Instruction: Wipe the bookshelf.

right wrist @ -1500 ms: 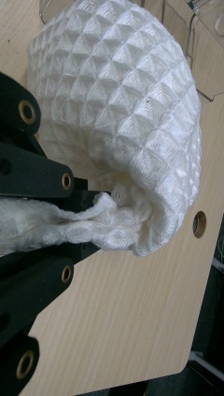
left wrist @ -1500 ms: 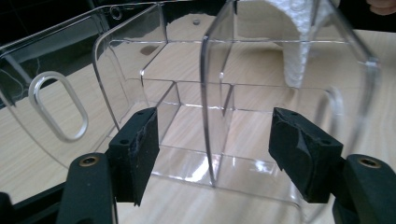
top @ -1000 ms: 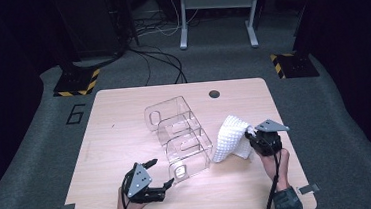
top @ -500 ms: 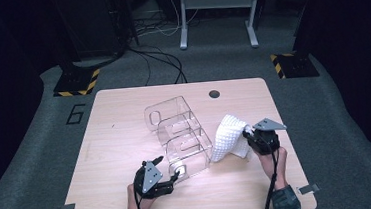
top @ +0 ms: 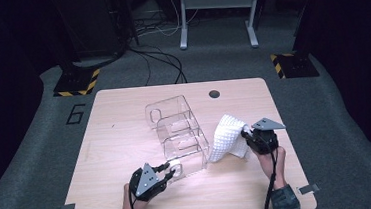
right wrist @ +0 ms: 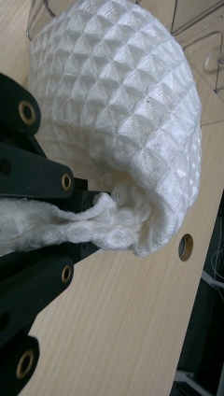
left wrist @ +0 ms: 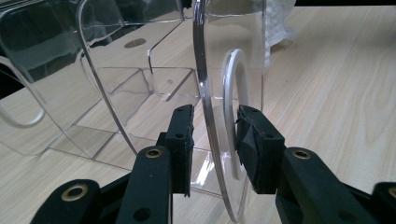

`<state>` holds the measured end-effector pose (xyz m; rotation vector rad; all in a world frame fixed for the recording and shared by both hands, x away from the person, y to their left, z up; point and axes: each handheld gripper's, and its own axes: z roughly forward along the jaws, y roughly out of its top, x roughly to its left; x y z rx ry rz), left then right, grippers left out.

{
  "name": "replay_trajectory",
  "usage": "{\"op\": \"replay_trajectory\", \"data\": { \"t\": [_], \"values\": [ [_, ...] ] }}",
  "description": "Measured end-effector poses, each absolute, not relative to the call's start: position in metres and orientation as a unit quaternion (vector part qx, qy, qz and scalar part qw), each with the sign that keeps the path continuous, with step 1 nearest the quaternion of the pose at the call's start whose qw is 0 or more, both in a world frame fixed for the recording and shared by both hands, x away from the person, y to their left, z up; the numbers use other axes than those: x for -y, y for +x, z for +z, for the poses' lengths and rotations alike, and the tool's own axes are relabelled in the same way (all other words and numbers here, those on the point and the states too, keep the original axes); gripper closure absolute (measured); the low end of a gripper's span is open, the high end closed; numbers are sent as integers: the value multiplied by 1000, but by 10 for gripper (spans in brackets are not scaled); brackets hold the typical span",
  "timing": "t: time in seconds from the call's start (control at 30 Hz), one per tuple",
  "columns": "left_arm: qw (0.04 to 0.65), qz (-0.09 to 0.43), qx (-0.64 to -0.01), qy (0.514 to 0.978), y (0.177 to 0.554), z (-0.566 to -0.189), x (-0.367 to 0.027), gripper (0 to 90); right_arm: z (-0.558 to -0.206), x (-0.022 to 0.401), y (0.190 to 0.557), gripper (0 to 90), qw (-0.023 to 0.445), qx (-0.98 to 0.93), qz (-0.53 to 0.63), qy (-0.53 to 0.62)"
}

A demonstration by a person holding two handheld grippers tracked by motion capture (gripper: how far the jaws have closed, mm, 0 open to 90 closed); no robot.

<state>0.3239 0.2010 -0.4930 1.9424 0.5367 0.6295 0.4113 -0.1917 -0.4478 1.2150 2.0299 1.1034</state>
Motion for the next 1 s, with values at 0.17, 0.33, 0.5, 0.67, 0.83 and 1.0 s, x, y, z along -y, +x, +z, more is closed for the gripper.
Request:
{"op": "replay_trajectory", "data": {
  "t": [0.17,0.33,0.5,0.67,0.83,1.0],
  "values": [
    [494,256,-233,798,326,-492,-211,660,-448,190,413,833,259,-752,411,446],
    [487,241,-242,804,326,-491,-217,427,-447,184,416,834,259,-754,414,439],
    [476,232,-261,808,323,-498,-230,173,-444,178,422,836,260,-754,419,433],
    [449,227,-289,815,326,-505,-250,121,-441,172,430,838,262,-756,419,429],
    [418,222,-324,819,339,-514,-267,88,-437,160,441,838,263,-760,420,421],
    [403,220,-334,823,350,-523,-272,92,-434,147,457,839,265,-766,417,412]
  ]
}}
